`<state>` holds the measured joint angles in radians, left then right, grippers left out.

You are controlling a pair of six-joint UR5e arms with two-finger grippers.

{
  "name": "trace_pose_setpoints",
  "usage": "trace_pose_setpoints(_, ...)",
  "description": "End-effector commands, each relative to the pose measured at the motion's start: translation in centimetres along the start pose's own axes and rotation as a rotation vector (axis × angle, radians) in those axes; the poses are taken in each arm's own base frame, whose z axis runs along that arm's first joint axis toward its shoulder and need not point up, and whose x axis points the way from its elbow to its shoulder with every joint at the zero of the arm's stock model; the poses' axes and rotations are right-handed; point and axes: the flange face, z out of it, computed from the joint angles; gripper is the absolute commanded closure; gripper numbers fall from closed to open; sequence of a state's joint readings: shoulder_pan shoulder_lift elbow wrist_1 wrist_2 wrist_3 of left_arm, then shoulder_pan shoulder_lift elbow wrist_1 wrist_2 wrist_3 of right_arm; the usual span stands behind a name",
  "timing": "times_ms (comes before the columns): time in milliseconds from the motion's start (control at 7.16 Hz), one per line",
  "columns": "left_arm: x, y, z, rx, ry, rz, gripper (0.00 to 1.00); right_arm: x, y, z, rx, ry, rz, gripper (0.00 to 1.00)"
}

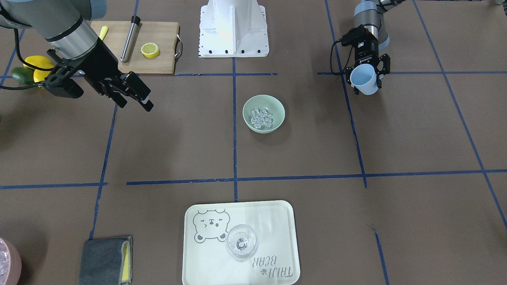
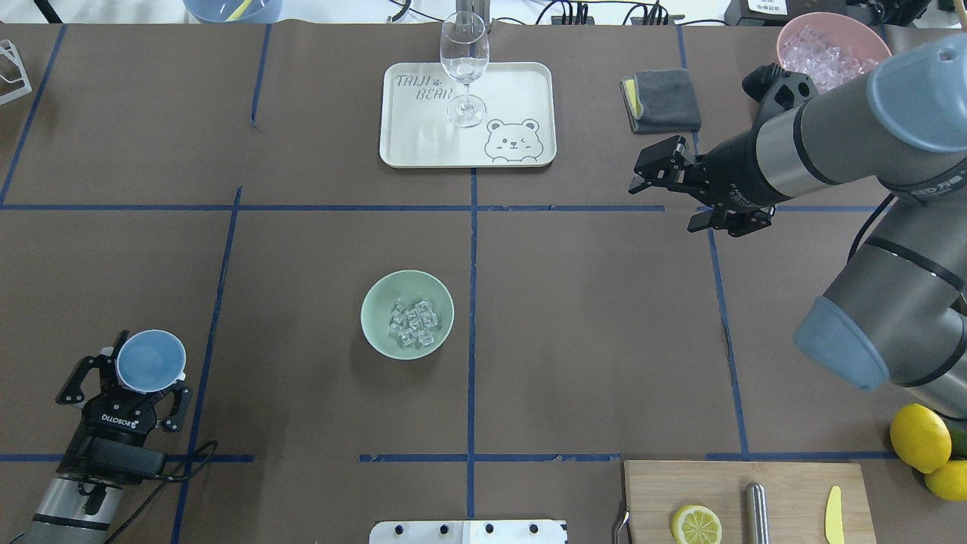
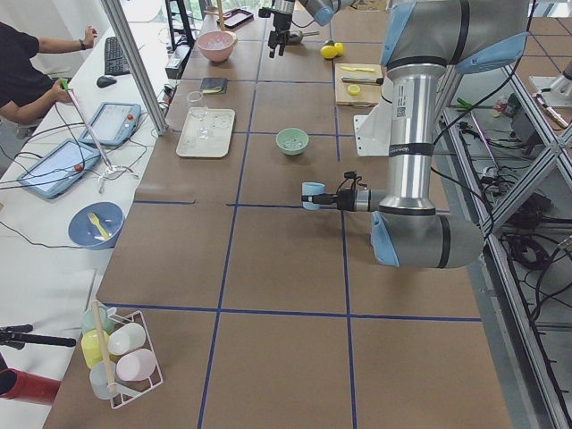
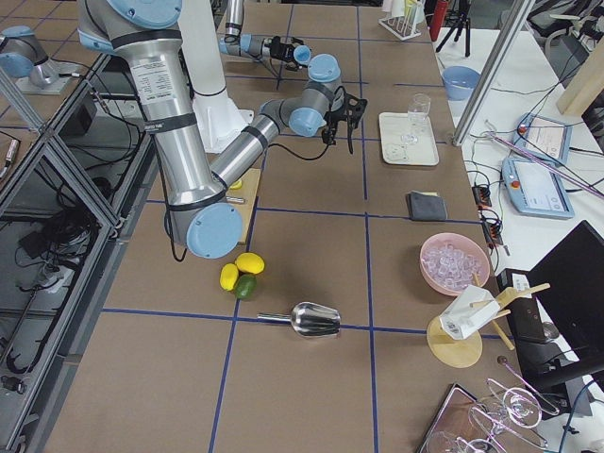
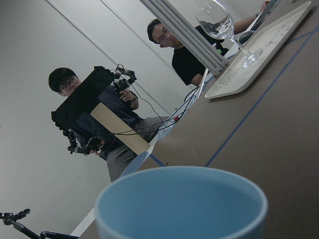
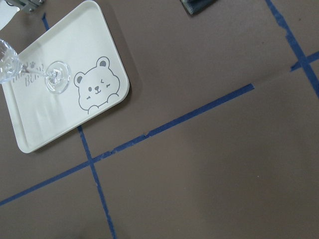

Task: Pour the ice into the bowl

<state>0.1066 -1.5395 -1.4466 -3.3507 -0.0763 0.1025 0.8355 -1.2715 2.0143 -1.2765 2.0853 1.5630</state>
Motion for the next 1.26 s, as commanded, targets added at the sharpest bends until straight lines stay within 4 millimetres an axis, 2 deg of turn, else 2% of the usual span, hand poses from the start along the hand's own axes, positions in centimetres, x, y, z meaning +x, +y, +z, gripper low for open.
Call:
trace_pose_setpoints(0, 18.1, 6.3, -7.3, -0.135, 0.300, -0.255, 0.00, 0.4, -1.7, -0.6, 0.028, 0.005, -0.049, 0.00)
trace_pose_setpoints(140, 22.6, 10.5, -9.0, -0.238, 0.356, 0.249, 0.00, 0.6, -2.5, -1.0, 0.040, 0.005, -0.042, 0.00)
trace_pose_setpoints(279, 23.8, 13.7, -9.4, -0.285, 0.327, 0.601, 0.00, 1.0, -4.0, -2.1, 0.057, 0.002, -0.051, 0.00)
trace_pose_setpoints(419, 24.0, 14.1, -9.6, -0.291, 0.331, 0.633, 0.00, 1.6, -4.9, -2.9, 0.075, 0.005, -0.064, 0.00)
trace_pose_setpoints(559, 24.1, 14.7, -10.7, -0.298, 0.354, 0.650, 0.00, 2.9, -6.2, -3.7, 0.087, 0.036, -0.085, 0.00)
trace_pose_setpoints(699, 24.9, 15.3, -13.2, -0.361, 0.440, 0.655, 0.00, 4.4, -8.6, -5.8, 0.081, 0.071, -0.125, 0.00)
trace_pose_setpoints(838, 25.5, 16.3, -15.7, -0.453, 0.539, 0.665, 0.00, 6.5, -11.0, -8.4, 0.069, 0.089, -0.144, 0.00)
trace_pose_setpoints(978, 25.5, 17.2, -16.7, -0.551, 0.608, 0.670, 0.00, 10.6, -12.9, -9.5, 0.066, 0.126, -0.209, 0.00)
trace_pose_setpoints(1118, 25.6, 17.8, -17.3, -0.629, 0.661, 0.669, 0.00, 13.4, -14.4, -9.3, 0.062, 0.168, -0.266, 0.00)
